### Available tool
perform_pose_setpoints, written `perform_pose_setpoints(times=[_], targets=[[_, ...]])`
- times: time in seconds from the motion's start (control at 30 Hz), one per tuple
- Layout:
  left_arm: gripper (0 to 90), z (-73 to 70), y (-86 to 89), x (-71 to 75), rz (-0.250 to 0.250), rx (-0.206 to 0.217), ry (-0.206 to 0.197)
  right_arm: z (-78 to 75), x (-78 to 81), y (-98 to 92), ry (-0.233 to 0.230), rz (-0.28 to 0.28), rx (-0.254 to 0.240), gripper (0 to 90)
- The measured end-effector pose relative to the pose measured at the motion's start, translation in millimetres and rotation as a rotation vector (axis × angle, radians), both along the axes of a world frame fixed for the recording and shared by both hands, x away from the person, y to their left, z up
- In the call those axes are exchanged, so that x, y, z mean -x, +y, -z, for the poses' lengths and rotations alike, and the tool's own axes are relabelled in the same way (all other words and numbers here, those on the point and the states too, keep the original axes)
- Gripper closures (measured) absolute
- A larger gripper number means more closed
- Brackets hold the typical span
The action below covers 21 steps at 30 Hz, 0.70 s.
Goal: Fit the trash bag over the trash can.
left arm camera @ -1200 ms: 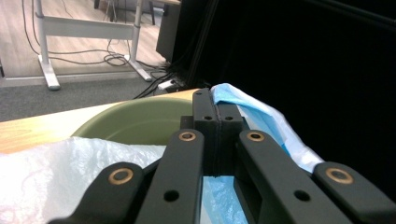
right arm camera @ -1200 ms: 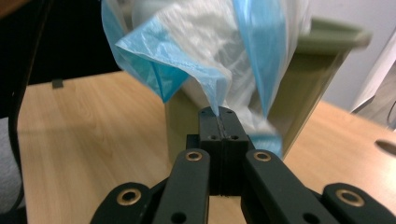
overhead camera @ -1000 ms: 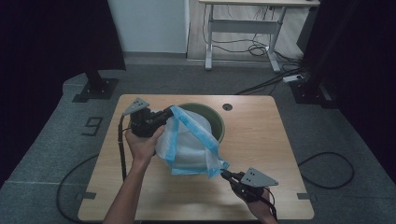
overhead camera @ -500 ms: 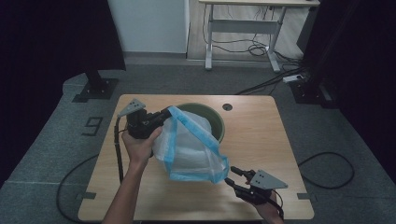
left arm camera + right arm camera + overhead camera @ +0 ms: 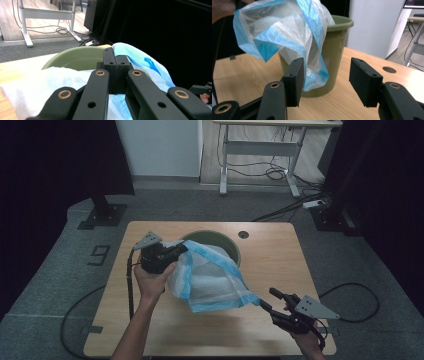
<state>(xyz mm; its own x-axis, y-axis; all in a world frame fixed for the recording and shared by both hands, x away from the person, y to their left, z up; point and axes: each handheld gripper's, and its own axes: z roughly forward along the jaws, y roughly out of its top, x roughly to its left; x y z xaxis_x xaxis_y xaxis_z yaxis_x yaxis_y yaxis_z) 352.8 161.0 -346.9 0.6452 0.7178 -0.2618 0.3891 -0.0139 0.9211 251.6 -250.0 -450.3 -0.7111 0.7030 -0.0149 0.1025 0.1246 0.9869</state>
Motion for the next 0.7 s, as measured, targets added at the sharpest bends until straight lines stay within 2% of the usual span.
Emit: perform_pose_setpoints(times=[0.1, 0.13, 0.2, 0.33, 0.4, 0.5, 0.57, 0.7], targets=[[89.5, 2.7, 5.0, -0.4, -0.012, 0.002, 0.006, 5.9, -0.7, 3.1, 0.015, 0.014, 0.065, 44.9], [89.5, 3.3, 6.2, -0.7, -0.016, 0.004, 0.008, 7.3, -1.6, 3.0, 0.017, 0.02, 0.071, 44.8], [89.5, 4.5, 7.1, -0.9, -0.017, 0.006, 0.011, 9.1, -5.6, 0.5, 0.028, 0.033, 0.062, 44.9], [89.5, 5.4, 4.7, -1.1, -0.009, 0.003, 0.015, 6.9, -18.0, -0.9, 0.048, 0.058, 0.009, 45.2], [89.5, 4.5, 3.2, -1.2, -0.004, 0.012, 0.016, 2.8, -26.2, 5.7, 0.046, 0.065, 0.022, 45.3], [89.5, 2.4, 0.6, 0.1, 0.004, 0.01, 0.012, -4.7, -37.0, 23.5, 0.042, 0.023, 0.025, 44.8], [89.5, 1.7, 0.3, 1.0, 0.006, 0.011, 0.01, -8.2, -39.6, 39.2, 0.037, -0.008, 0.026, 44.2], [89.5, 1.5, -0.7, 0.8, 0.012, 0.016, 0.012, -9.8, -43.2, 59.7, 0.055, -0.01, 0.033, 44.1]])
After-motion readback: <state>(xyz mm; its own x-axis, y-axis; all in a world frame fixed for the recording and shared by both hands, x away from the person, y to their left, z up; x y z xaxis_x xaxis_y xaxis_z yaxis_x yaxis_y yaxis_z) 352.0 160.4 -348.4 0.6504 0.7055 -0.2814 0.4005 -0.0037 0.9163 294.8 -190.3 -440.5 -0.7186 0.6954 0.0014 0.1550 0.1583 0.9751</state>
